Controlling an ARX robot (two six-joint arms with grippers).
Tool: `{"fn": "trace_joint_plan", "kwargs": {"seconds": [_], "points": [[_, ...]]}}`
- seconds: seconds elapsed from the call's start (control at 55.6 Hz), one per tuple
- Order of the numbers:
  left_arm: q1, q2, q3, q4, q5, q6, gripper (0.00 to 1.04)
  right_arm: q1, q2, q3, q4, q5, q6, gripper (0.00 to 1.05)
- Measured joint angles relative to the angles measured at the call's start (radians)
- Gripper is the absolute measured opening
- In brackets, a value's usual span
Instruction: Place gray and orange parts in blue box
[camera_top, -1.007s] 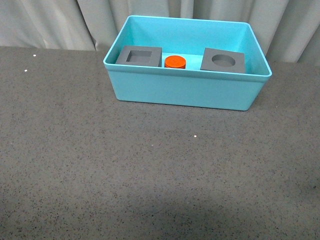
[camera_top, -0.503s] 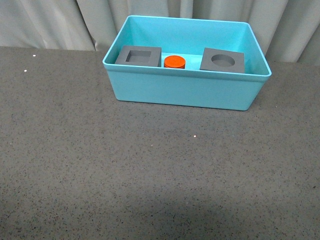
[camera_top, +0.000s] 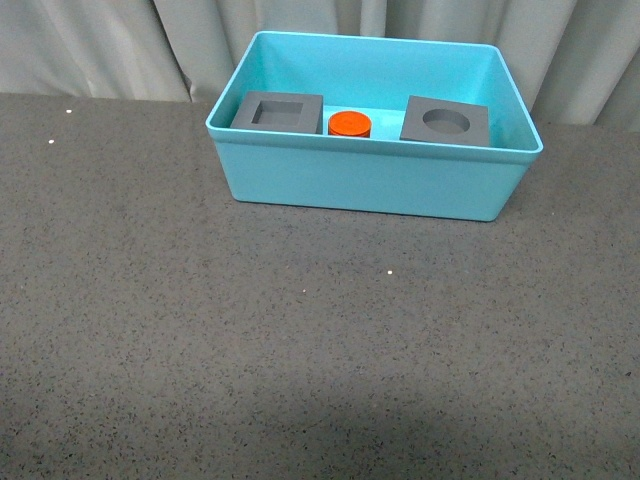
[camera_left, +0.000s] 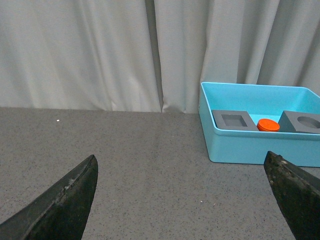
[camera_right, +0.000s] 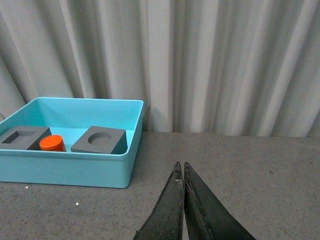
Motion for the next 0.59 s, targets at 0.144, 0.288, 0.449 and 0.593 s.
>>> {"fn": "trace_joint_plan", "kwargs": {"seconds": [0.144, 0.288, 0.449, 0.593], "points": [[0.000, 0.000, 0.000, 0.000, 0.000, 0.000, 0.98, 0.000, -0.037, 0.000, -0.036, 0.000, 0.000, 0.00], [0.000, 0.000, 0.000, 0.000, 0.000, 0.000, 0.98, 0.000, -0.067, 0.000, -0.066, 0.000, 0.000, 0.00], [0.000, 0.000, 0.000, 0.000, -0.001, 0.000, 0.98, 0.000, -0.230, 0.001, -0.239, -0.003, -0.001, 0.00], [0.000, 0.000, 0.000, 0.000, 0.000, 0.000, 0.98, 0.000, -0.237, 0.001, -0.244, -0.003, -0.001, 0.00]]}}
